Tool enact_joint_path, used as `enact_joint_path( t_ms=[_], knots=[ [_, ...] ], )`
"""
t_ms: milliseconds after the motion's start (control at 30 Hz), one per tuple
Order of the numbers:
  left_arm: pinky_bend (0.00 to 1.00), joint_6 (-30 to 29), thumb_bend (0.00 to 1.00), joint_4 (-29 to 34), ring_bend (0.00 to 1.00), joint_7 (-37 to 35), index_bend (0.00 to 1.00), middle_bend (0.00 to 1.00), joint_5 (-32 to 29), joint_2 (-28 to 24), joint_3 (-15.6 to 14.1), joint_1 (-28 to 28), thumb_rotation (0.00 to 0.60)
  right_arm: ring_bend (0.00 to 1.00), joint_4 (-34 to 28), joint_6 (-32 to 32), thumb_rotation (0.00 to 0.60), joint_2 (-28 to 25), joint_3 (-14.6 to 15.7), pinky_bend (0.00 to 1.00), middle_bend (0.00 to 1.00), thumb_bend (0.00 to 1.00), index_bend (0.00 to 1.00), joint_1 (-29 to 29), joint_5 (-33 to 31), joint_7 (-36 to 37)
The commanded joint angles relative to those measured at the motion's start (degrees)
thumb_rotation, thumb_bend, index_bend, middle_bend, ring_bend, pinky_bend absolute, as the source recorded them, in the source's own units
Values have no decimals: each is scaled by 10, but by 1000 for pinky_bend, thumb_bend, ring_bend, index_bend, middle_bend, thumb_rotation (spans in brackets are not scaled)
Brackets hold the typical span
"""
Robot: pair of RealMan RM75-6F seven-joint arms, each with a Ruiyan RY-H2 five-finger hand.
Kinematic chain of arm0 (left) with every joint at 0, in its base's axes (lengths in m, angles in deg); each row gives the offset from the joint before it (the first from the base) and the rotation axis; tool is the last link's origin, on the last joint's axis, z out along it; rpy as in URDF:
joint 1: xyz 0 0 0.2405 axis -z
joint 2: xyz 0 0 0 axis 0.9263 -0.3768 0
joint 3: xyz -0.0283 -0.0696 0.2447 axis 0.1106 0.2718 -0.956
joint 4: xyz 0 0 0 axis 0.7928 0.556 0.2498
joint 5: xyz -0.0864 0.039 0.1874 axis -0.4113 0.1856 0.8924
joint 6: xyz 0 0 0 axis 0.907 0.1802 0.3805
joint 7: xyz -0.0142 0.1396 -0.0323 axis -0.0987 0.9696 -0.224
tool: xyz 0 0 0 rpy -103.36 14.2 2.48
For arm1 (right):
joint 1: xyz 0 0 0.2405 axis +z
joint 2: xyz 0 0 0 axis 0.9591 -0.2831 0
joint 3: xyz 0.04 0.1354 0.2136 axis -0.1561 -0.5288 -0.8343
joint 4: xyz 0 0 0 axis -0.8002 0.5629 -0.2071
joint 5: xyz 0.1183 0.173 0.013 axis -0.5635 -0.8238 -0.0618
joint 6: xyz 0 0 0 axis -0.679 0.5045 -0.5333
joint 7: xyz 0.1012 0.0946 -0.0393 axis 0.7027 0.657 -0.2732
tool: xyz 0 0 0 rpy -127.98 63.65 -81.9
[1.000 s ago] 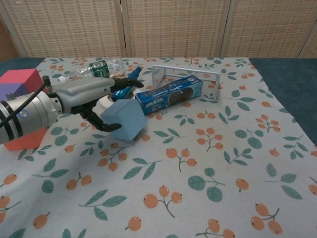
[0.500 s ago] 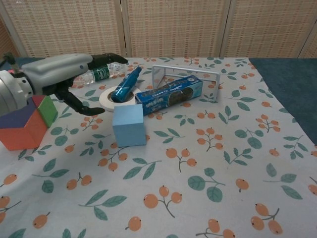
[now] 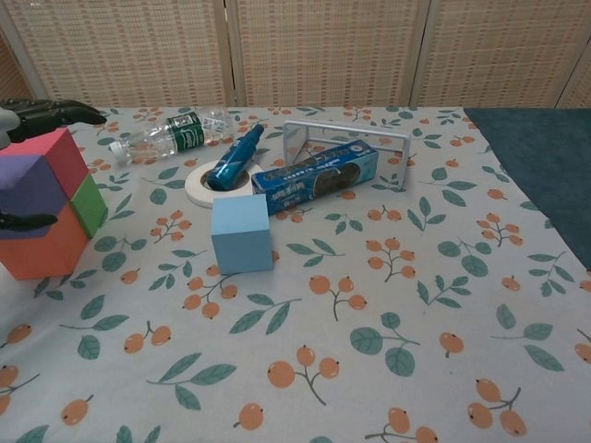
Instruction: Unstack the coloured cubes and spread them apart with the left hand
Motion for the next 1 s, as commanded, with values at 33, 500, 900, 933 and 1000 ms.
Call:
enact_joint_path(
  t_ms=[33, 500, 900, 933, 1000],
  knots=[
    [121, -9, 256, -14, 2, -2, 74, 45, 3, -1, -5, -12, 600, 0, -1, 1, 600, -1, 0, 0, 0, 247, 0, 0, 1, 1],
    [263, -35, 267, -100, 179, -19, 194, 206, 24, 34, -8, -41, 600, 0, -2, 8, 600, -2, -1, 0, 0, 247, 0, -3, 2, -2],
    [307, -42, 277, -139, 199, -31, 256, 215, 27, 42, 1, -48, 600, 0, -5, 3, 600, -2, -1, 0, 0, 247, 0, -3, 0, -6],
    [310, -43, 276, -140, 198, -33, 258, 215, 28, 42, 1, -50, 600, 0, -6, 4, 600, -2, -1, 0, 0, 247, 0, -3, 0, -6],
    [321, -45, 278, -139, 195, -39, 259, 213, 30, 39, 0, -53, 600, 0, -6, 4, 600, -2, -1, 0, 0, 247, 0, -3, 0, -6]
  ],
)
